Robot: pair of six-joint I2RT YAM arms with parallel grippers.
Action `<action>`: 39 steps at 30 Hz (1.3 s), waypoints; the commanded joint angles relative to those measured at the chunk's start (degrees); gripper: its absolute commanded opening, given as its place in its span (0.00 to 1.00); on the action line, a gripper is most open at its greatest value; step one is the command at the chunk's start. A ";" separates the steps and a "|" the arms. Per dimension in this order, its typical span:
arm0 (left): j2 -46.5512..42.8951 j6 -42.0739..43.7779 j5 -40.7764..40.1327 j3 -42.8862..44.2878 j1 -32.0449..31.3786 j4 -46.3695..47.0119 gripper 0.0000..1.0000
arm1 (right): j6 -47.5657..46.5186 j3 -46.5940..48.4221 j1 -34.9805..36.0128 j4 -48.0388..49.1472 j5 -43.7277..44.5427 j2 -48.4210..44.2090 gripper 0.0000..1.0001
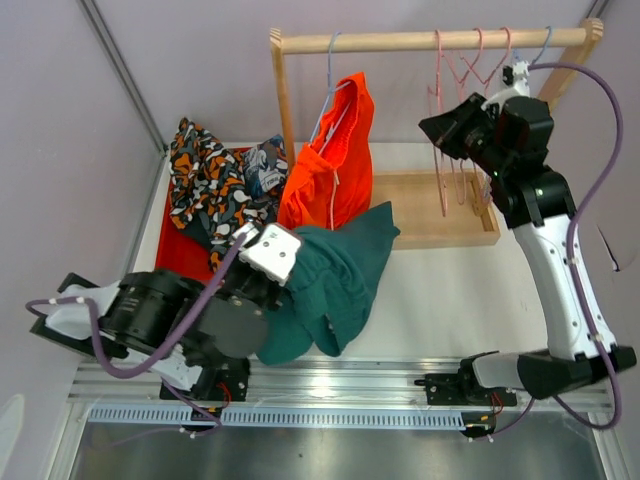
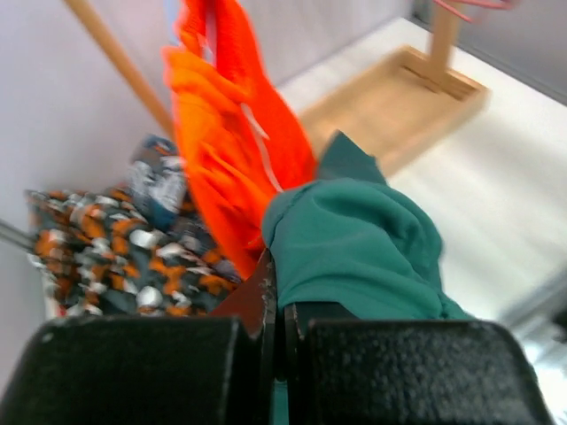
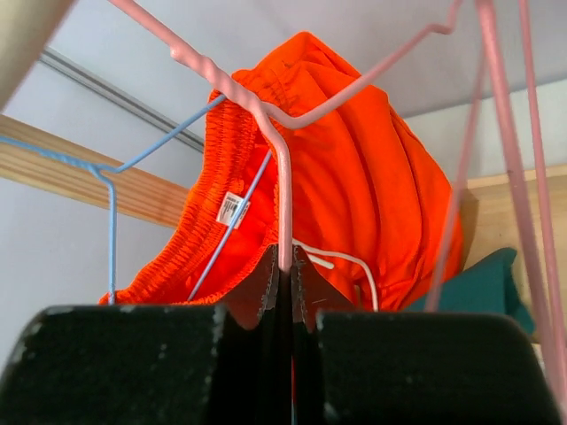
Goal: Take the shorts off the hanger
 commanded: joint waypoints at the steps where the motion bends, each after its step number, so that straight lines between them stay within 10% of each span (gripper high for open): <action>1: -12.81 21.68 -8.71 -6.45 0.44 17.44 0.00 | 0.14 -6.40 0.14 -1.59 -2.71 -7.83 0.00; 4: -25.03 66.52 -10.38 -30.34 0.44 74.37 0.00 | -0.04 -10.62 0.05 -1.67 -4.03 -11.17 0.10; 5: -26.04 93.80 -10.91 -32.91 0.36 109.36 0.00 | -0.21 -11.24 0.05 -2.02 -4.38 -11.52 0.44; 7: -26.23 110.36 -12.40 -34.33 1.05 127.84 0.00 | -0.74 -12.48 0.05 -2.55 -5.08 -12.49 0.82; 9: -25.88 118.67 -13.28 -32.15 3.59 134.56 0.00 | -0.92 -13.44 -0.04 -3.26 -5.17 -12.76 0.99; 13: -28.42 115.55 -13.20 -30.38 5.19 127.77 0.00 | -0.13 -15.90 0.05 -1.86 -5.87 -13.63 0.99; 15: -30.00 97.32 -12.59 -28.11 5.01 110.61 0.00 | 0.31 -17.30 0.05 -1.15 -6.23 -13.81 0.99; 16: -29.75 89.33 -12.06 -26.79 4.75 87.45 0.00 | 0.49 -17.57 0.14 -0.71 -6.31 -13.90 0.99; 18: -27.91 79.23 -11.27 -24.67 4.57 77.66 0.00 | 0.66 -17.93 0.23 -0.71 -6.58 -13.73 0.99; 23: -27.11 106.40 -12.41 -31.51 4.57 110.29 0.00 | 0.84 -18.45 0.40 -0.88 -6.75 -14.16 0.99; 29: -27.02 108.23 -13.73 -37.23 1.85 110.59 0.00 | 0.84 -19.51 0.49 -0.45 -7.02 -15.13 0.99; 35: -26.23 94.35 -9.07 -42.69 3.94 89.07 0.00 | 0.58 -19.95 1.28 -0.53 -7.55 -15.48 1.00; 39: -20.89 56.13 0.73 -25.41 6.50 40.34 0.00 | -0.30 -19.07 1.19 -1.14 -8.60 -15.48 0.99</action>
